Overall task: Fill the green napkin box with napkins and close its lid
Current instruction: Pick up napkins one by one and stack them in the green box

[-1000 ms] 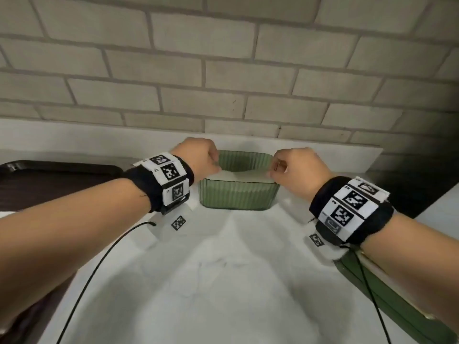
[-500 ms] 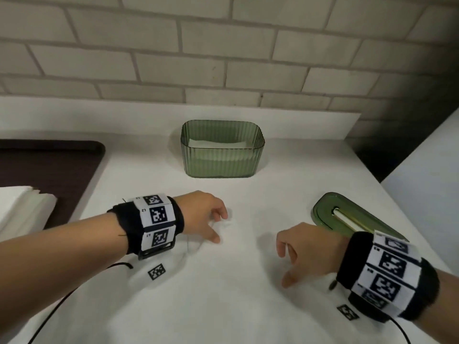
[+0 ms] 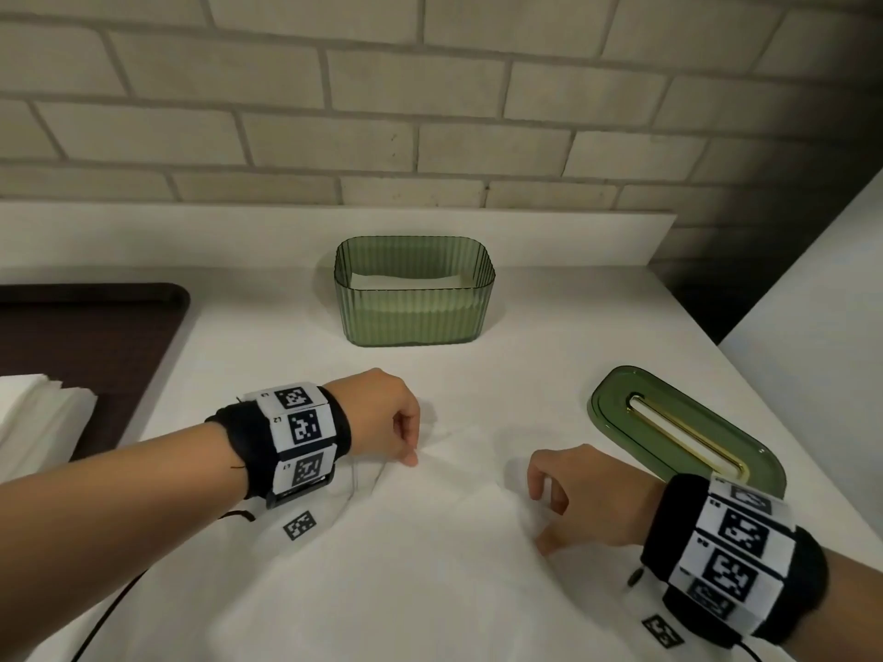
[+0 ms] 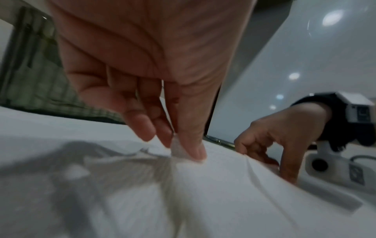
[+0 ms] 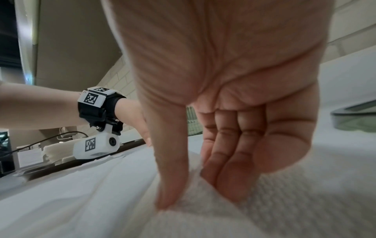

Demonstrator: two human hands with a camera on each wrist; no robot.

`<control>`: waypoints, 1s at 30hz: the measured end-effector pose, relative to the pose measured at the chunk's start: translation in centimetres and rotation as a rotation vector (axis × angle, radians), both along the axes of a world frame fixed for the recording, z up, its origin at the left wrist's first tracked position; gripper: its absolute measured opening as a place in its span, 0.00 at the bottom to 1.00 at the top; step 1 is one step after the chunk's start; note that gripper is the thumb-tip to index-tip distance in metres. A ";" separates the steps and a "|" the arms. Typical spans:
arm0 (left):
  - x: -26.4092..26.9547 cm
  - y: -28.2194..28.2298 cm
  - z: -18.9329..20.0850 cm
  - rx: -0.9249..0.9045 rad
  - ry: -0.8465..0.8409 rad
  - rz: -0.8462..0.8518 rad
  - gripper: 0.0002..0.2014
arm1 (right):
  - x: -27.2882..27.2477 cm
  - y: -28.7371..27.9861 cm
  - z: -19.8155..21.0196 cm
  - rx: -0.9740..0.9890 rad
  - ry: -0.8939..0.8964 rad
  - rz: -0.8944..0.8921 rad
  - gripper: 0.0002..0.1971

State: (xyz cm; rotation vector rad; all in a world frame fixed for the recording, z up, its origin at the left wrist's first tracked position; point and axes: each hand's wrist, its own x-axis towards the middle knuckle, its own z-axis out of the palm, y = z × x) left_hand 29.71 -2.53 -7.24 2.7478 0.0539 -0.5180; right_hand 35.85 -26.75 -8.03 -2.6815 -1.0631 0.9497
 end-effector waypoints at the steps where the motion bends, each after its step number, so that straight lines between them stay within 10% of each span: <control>1: 0.0 0.1 0.3 -0.016 -0.014 0.007 0.08 | 0.0 0.0 0.0 0.009 0.007 -0.011 0.22; 9: 0.4 2.1 4.5 -0.082 -0.145 0.096 0.08 | -1.1 -0.5 1.2 0.244 -0.305 0.004 0.15; 17: 0.9 3.3 7.9 -0.249 -0.272 0.277 0.08 | -3.3 -1.1 -0.1 0.193 -0.036 -0.083 0.19; 24: 1.6 3.9 10.3 -0.015 -0.519 0.291 0.07 | -4.1 -0.9 -0.5 0.130 0.077 -0.137 0.32; 30: 3.6 6.1 12.7 0.054 -0.683 0.305 0.10 | -4.2 -0.5 -0.1 0.070 0.047 -0.060 0.17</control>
